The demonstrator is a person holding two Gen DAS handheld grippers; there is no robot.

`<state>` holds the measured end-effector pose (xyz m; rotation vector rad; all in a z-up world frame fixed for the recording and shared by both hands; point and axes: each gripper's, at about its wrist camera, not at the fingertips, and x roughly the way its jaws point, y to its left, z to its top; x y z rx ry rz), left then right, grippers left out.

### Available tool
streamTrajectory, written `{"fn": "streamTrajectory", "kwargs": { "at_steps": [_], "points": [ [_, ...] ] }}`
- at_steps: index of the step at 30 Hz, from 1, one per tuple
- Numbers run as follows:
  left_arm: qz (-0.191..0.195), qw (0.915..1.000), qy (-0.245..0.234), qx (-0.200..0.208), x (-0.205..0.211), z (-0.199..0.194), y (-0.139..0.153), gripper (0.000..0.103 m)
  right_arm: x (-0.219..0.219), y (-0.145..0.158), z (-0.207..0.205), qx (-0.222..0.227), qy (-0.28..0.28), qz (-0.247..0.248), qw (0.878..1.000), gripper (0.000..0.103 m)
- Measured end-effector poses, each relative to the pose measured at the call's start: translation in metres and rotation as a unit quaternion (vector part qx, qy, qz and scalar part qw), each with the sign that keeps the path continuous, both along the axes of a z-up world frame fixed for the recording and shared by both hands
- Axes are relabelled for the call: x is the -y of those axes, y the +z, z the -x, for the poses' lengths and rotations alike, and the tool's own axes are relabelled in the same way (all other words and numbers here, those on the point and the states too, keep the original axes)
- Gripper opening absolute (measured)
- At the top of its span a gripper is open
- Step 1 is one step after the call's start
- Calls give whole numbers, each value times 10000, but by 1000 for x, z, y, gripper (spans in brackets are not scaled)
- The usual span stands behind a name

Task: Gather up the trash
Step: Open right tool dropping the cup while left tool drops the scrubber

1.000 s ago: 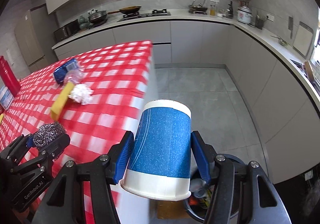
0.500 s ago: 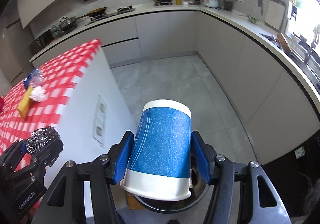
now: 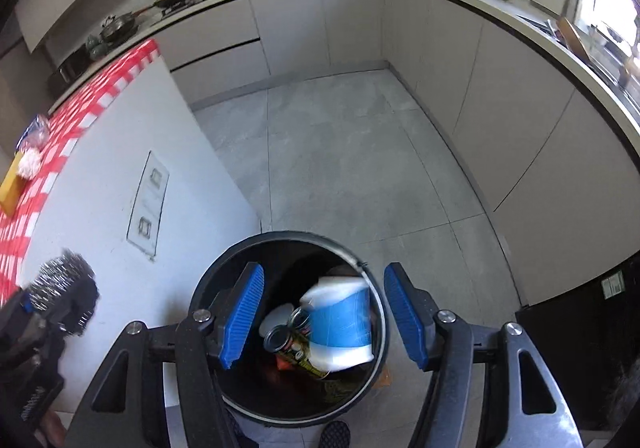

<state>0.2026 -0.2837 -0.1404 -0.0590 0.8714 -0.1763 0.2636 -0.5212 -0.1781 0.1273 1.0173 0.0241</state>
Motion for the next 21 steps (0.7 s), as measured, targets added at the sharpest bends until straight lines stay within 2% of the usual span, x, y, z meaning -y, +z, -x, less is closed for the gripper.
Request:
{"fn": "streamTrajectory", "kwargs": {
  "at_steps": [7, 12, 13, 14, 16, 21],
  "points": [
    [0, 9996, -44, -285, 34, -4, -32, 54, 34, 1, 2, 107, -186, -55, 9998, 65],
    [-28, 9994, -145, -308, 59, -7, -40, 57, 51, 2, 2, 149, -269, -39, 9995, 65],
    [-44, 9994, -173, -288, 65, -8, -40, 62, 54, 3, 2, 149, -278, -43, 9995, 65],
    [-173, 9993, -158, -280, 71, -8, -40, 80, 57, 3, 1, 152, -294, -36, 9994, 65],
    [-455, 9989, 33, -118, 78, -6, -35, 103, 63, 4, 0, 159, -323, -39, 9993, 65],
    [-381, 9992, 87, 24, 74, -5, -18, 103, 63, 9, -3, 195, -290, -117, 9993, 65]
  ]
}}
